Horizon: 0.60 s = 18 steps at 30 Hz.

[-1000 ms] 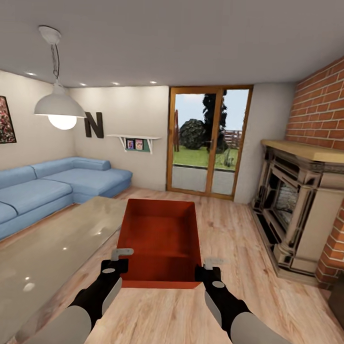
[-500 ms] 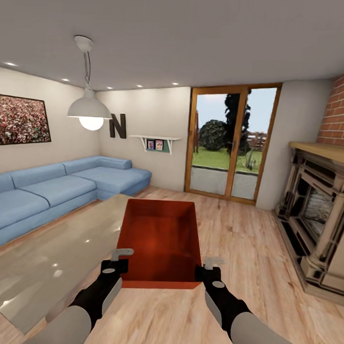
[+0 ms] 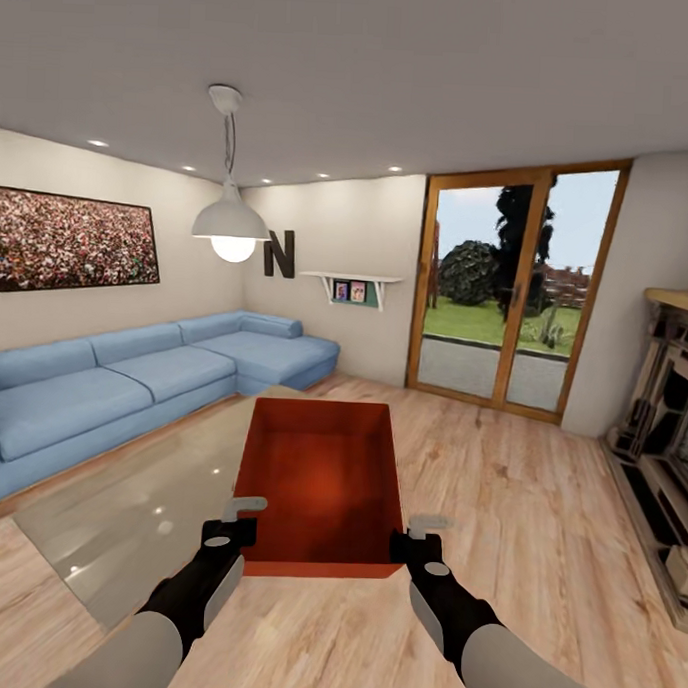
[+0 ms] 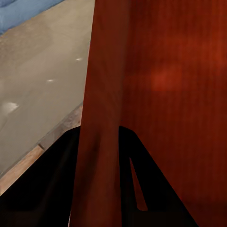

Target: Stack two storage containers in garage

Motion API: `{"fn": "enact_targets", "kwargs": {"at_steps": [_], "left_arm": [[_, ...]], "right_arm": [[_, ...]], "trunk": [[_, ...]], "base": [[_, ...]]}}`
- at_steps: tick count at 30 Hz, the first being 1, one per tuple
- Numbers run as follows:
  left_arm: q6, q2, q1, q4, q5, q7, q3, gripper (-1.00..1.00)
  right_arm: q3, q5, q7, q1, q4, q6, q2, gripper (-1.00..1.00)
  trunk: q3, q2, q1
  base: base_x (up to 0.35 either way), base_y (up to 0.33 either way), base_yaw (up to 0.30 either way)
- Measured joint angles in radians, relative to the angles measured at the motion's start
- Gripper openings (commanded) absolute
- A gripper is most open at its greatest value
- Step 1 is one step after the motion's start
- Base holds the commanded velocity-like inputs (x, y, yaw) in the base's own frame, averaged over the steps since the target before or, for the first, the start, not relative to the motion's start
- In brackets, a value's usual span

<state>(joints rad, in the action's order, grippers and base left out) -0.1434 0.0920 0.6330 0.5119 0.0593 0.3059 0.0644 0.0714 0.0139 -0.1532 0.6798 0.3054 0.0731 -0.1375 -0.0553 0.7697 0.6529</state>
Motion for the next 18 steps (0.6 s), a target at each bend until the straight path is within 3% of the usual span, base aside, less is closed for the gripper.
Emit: {"fn": "enact_targets", "kwargs": {"at_steps": [18], "left_arm": [[0.0, 0.0, 0.0, 0.0, 0.001, 0.0, 0.0, -1.0]], "right_arm": [[0.0, 0.0, 0.0, 0.0, 0.0, 0.0, 0.0, -1.0]], "trunk": [[0.0, 0.0, 0.0]], "base": [[0.0, 0.0, 0.272]]}}
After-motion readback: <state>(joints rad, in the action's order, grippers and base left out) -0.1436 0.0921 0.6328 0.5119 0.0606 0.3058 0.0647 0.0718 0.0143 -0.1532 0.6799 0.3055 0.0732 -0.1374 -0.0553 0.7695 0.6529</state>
